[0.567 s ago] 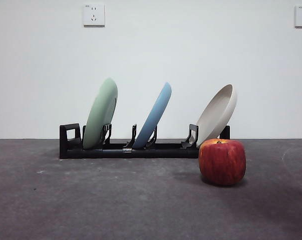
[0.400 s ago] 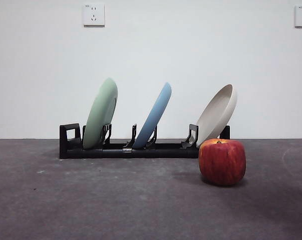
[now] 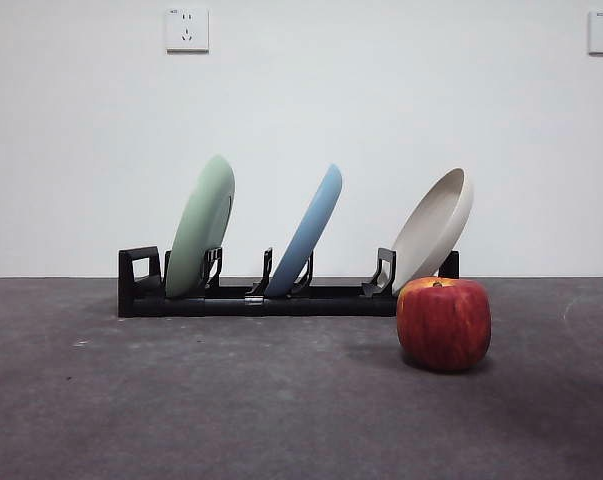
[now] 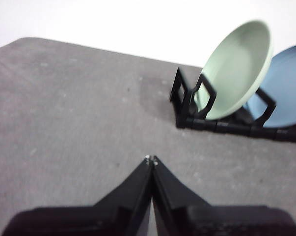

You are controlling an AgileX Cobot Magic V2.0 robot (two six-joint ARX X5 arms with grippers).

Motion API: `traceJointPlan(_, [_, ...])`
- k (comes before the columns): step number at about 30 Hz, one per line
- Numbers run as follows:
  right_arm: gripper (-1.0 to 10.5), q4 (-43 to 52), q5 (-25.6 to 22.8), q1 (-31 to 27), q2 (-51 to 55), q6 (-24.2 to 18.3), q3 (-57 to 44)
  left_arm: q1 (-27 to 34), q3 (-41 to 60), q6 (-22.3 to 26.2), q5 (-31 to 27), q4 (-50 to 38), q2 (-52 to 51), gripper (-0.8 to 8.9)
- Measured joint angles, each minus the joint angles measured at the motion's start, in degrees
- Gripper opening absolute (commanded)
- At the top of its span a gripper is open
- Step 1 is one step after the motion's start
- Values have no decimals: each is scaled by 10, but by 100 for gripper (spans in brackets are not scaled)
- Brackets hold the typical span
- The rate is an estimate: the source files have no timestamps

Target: Take the green plate from the plate rack,put the plate on the table,take the apple from the table,put the apple in the plate

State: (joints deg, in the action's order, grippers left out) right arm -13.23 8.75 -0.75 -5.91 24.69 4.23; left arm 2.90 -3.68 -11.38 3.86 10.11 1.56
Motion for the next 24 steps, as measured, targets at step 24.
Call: traceJointPlan(24, [230, -5, 241, 1, -507, -93, 418, -8, -471, 5, 228, 57, 619, 106])
